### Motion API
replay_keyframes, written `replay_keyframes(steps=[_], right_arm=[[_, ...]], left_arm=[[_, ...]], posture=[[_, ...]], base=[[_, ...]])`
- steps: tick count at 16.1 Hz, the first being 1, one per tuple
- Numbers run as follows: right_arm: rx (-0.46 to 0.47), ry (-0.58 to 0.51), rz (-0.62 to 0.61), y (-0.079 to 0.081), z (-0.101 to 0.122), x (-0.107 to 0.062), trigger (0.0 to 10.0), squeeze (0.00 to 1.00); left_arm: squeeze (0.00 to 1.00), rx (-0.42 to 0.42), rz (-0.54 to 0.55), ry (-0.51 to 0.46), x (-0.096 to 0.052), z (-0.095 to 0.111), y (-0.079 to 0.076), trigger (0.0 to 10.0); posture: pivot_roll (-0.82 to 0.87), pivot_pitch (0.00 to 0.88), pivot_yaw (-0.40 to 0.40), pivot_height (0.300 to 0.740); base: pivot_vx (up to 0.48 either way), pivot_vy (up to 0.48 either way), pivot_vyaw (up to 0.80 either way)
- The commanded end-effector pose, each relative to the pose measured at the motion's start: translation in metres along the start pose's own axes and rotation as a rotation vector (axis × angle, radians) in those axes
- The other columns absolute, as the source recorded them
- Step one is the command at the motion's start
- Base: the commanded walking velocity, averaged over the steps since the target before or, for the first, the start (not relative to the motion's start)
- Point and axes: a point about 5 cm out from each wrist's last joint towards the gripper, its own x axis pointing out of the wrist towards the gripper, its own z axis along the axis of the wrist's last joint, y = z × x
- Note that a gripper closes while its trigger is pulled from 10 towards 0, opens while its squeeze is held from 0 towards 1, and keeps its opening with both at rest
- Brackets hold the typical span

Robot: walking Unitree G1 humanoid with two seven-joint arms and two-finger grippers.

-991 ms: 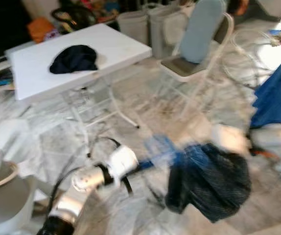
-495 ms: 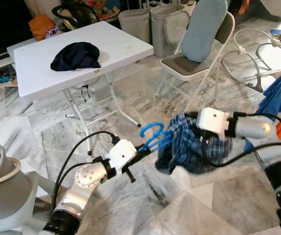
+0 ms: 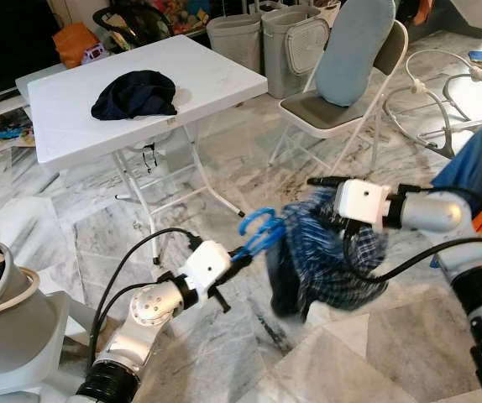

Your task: Hang hanger

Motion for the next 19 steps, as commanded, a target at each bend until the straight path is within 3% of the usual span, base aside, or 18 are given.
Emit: replay_keyframes(steps=[1, 5, 7, 9, 11, 13, 17, 18, 19], right_arm=[[-0.042, -0.002, -0.003, -0.007, 0.005, 0.003, 10.0, 1.00], [-0.035, 0.045, -0.062, -0.005, -0.002, 0.006, 10.0, 1.00], [0.027, 0.060, -0.139, -0.008, -0.005, 0.007, 10.0, 1.00], [0.160, 0.039, -0.217, -0.002, -0.009, 0.012, 10.0, 1.00], [0.326, 0.016, -0.252, 0.018, -0.013, 0.020, 10.0, 1.00], [0.429, 0.014, -0.277, 0.033, -0.015, 0.027, 10.0, 1.00], [0.539, -0.003, -0.314, 0.043, -0.014, 0.036, 10.0, 0.96], [0.550, 0.002, -0.331, 0.043, -0.013, 0.039, 10.0, 0.00], [0.552, 0.006, -0.340, 0.042, -0.012, 0.040, 10.0, 0.00]], left_arm=[[0.00, 0.008, 0.050, 0.030, -0.005, -0.004, 0.009, 0.0], [0.00, -0.099, 0.176, 0.026, -0.004, -0.007, 0.014, 0.0], [0.00, -0.181, 0.255, 0.018, 0.000, -0.008, 0.016, 0.0], [0.00, -0.251, 0.298, -0.014, 0.005, -0.003, 0.017, 0.0], [0.00, -0.264, 0.292, -0.031, 0.011, 0.004, 0.013, 0.0], [0.00, -0.265, 0.262, -0.042, 0.015, 0.007, 0.011, 0.0], [0.00, -0.258, 0.209, -0.065, 0.019, 0.015, 0.007, 0.0], [0.00, -0.256, 0.196, -0.071, 0.019, 0.017, 0.005, 0.0], [0.00, -0.255, 0.190, -0.074, 0.019, 0.018, 0.004, 0.0]], posture=[[-0.14, 0.000, 0.113, 0.740], [-0.14, 0.000, 0.112, 0.740], [-0.14, 0.000, 0.112, 0.740], [-0.14, 0.000, 0.108, 0.740], [-0.14, 0.000, 0.115, 0.740], [-0.14, 0.000, 0.124, 0.740], [-0.14, 0.000, 0.131, 0.740], [-0.14, 0.000, 0.130, 0.740], [-0.14, 0.000, 0.130, 0.740]], base=[[0.000, 0.000, 0.00], [0.000, 0.000, 0.00], [0.000, 0.000, 0.00], [0.000, 0.000, 0.00], [0.000, 0.000, 0.00], [0.000, 0.000, 0.00], [0.000, 0.000, 0.00], [0.000, 0.000, 0.00], [0.000, 0.000, 0.00]])
